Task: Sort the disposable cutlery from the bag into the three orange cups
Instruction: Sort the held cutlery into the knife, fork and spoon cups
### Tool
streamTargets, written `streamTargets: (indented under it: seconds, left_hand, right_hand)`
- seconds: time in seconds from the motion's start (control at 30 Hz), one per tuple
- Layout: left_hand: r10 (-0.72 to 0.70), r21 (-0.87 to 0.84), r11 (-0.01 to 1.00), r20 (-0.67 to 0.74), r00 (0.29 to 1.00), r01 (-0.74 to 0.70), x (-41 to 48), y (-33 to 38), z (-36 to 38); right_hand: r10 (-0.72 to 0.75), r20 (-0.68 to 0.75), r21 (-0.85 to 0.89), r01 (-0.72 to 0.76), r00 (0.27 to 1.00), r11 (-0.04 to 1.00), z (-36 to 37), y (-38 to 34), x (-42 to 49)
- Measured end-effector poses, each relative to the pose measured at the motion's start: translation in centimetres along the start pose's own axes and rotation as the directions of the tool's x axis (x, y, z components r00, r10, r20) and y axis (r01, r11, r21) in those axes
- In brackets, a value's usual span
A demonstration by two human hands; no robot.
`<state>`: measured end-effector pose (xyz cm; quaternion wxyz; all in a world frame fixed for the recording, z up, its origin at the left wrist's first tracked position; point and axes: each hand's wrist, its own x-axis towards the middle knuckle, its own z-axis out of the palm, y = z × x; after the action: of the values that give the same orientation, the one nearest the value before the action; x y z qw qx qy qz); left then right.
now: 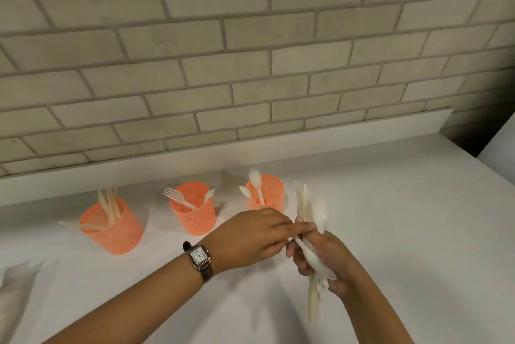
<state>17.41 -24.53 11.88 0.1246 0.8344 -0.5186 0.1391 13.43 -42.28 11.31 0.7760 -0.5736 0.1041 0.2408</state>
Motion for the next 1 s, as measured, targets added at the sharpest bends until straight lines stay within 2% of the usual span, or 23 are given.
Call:
streamTargets:
  seconds: [0.07,0.1,0.13,0.17,0.2,0.23,0.27,0.3,0.33,0.4,0.53,0.6,0.67,0.77,0.83,0.87,0.9,0.93,1.0]
  left_hand:
    - [0.084,0.165,0.983,0.003,0.996,-0.083,-0.4,-0.4,0.6]
    - [0.085,0.207,0.975,-0.015,0.996,-0.081,-0.6,-0.7,1.0]
    - [0.058,0.189,0.981,-0.075,0.996,-0.042,-0.5,-0.8,1.1]
    - [-0.054,0.061,0.996,-0.176,0.983,0.066,-0.1,-0.8,1.1]
    - [-0.280,-0.173,0.955,-0.263,0.923,0.240,0.5,-0.7,0.9]
    - [-0.544,-0.421,0.809,-0.270,0.794,0.411,1.1,-0.8,0.8]
    - [-0.742,-0.593,0.622,-0.237,0.627,0.512,1.8,-1.3,0.6]
    - [-0.850,-0.676,0.485,-0.218,0.479,0.554,2.4,-2.1,0.5]
    - [-0.901,-0.719,0.404,-0.206,0.381,0.566,2.9,-3.1,0.5]
    - [-0.944,-0.747,0.311,-0.169,0.285,0.587,3.7,-4.8,0.4]
    - [-0.978,-0.710,0.119,0.037,0.206,0.694,4.3,-6.4,2.0]
    - [-0.977,-0.687,0.064,0.104,0.185,0.724,4.3,-6.5,2.4]
    - [-0.978,-0.696,0.083,0.081,0.193,0.713,4.1,-6.1,1.9]
    - [-0.964,-0.709,0.238,-0.087,0.253,0.664,3.2,-4.7,0.4]
    - [-0.928,-0.665,0.361,-0.186,0.323,0.654,2.4,-3.0,-0.6]
    - [-0.917,-0.649,0.376,-0.162,0.363,0.661,2.0,-1.9,-1.1]
    - [-0.912,-0.657,0.352,-0.080,0.402,0.667,1.6,-0.7,-1.5]
    - [-0.902,-0.678,0.299,0.029,0.431,0.672,1.2,0.5,-1.8]
    - [-0.877,-0.713,0.175,0.201,0.437,0.679,0.1,2.5,-2.1]
  right_hand:
    - [0.011,0.030,0.072,-0.013,0.999,0.997,-0.6,-0.3,-0.1]
    - [0.015,0.033,0.100,-0.018,0.999,0.995,-1.0,-0.4,-0.1]
    - [0.018,0.014,0.103,-0.020,1.000,0.995,-1.4,-0.5,-0.1]
    - [0.020,-0.027,0.076,-0.018,0.999,0.997,-1.9,-0.6,-0.2]
    - [0.015,-0.072,0.037,-0.012,0.997,0.999,-2.4,-0.7,-0.1]
    - [0.002,-0.106,0.004,-0.001,0.994,1.000,-2.9,-0.6,-0.1]
    - [-0.016,-0.126,-0.014,0.015,0.992,1.000,-3.2,-0.6,-0.1]
    - [-0.032,-0.137,-0.019,0.029,0.990,0.999,-3.5,-0.5,0.0]
    - [-0.042,-0.139,-0.016,0.040,0.989,0.999,-3.6,-0.3,0.0]
    - [-0.055,-0.125,-0.021,0.052,0.991,0.998,-3.7,-0.2,-0.1]
    - [-0.090,-0.060,-0.027,0.088,0.994,0.996,-3.2,-0.2,-0.2]
    - [-0.095,-0.034,-0.006,0.095,0.995,0.995,-3.0,-0.3,-0.3]
    - [-0.092,0.003,0.005,0.092,0.996,0.996,-2.8,-0.4,-0.4]
    - [-0.093,0.080,0.016,0.092,0.992,0.996,-2.4,-0.4,-0.5]
    - [-0.093,0.131,0.046,0.087,0.987,0.995,-1.8,-0.2,-0.5]
    - [-0.092,0.155,0.064,0.083,0.984,0.995,-1.5,-0.2,-0.5]
    - [-0.093,0.180,0.074,0.081,0.979,0.994,-1.0,-0.1,-0.6]
    - [-0.097,0.203,0.068,0.085,0.974,0.994,-0.4,0.0,-0.7]
    - [-0.112,0.219,0.009,0.113,0.969,0.994,1.0,0.2,-0.7]
